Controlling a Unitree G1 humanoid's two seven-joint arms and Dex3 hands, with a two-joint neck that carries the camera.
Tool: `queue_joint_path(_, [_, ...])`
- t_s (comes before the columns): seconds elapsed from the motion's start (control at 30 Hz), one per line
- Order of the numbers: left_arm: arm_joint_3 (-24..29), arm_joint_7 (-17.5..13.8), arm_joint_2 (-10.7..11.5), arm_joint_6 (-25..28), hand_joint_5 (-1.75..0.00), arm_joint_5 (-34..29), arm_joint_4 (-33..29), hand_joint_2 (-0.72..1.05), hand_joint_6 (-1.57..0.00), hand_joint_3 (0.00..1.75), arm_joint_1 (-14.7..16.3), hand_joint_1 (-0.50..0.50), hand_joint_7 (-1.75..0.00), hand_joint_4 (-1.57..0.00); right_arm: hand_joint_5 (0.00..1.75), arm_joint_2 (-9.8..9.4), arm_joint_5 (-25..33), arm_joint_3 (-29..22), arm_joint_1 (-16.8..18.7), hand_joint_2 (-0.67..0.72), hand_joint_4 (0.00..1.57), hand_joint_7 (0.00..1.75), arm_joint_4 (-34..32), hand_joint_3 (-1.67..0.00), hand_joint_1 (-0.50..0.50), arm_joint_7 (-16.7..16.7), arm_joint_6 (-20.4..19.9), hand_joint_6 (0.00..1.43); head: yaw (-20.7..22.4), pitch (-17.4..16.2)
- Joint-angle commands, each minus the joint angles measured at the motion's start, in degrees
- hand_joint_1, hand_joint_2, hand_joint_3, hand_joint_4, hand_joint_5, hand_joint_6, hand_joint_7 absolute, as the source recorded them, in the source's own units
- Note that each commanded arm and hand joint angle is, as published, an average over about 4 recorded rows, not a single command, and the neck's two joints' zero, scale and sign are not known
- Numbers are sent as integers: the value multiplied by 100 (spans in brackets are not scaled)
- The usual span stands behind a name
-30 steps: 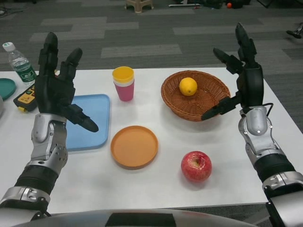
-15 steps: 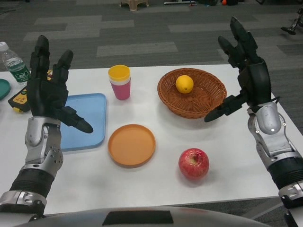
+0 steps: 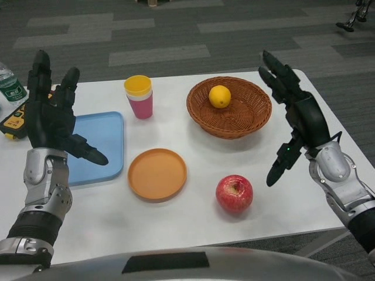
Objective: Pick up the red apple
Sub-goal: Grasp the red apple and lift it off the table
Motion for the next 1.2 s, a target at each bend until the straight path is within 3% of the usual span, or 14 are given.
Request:
queue_joint_path(0.03, [-16,-4,74,-34,-51,-37,19,-55,0,0,-10,-50,-14,0,0,-196,29,147,322,66,0,0,-172,0,-29,-68,53,0,-38,-29])
queue_joint_path(0.13, [-36,0,100,-34,-56,-48,19,-55,0,0,-14,-50,-14,0,0,-223,33,164,562,66,0,0,-251,0,-29,-79,66,0,-72,-50])
queue_joint_path(0.33, [-106,0,144,-29,-62,-92,55,-55,0,0,-40,-50,-14,0,0,-478,-33,178,869,65,0,0,-255,0,-33,-74,79,0,-106,-120])
queue_joint_path(0.4, [-133,0,153,-29,-62,-123,68,-55,0,0,-49,-50,-14,0,0,-451,-209,112,935,61,0,0,-273,0,-35,-4,171,0,-120,-138])
queue_joint_path(0.53, [-159,0,184,-29,-62,-158,81,-55,0,4,-45,-50,-14,0,0,-267,-1276,-214,1045,65,0,0,-528,0,-38,444,628,0,-147,-133])
queue_joint_path(0.67, [-159,0,193,-34,-62,-171,90,-55,0,0,-54,-50,-14,0,0,-196,-2349,-618,1173,66,0,0,-800,0,-38,655,971,0,-145,-115])
queue_joint_path(0.93, [-170,0,210,-34,-62,-228,142,-55,0,0,-47,-50,-14,0,0,-1,-3599,-767,1205,66,0,0,-1040,0,-39,1007,1019,0,-175,-137])
queue_joint_path(1.2, [-214,0,223,-54,-62,-285,259,-55,0,0,-78,-50,-14,0,0,48,-4603,-717,1113,60,0,0,-1378,0,-42,1268,1120,0,-167,-218])
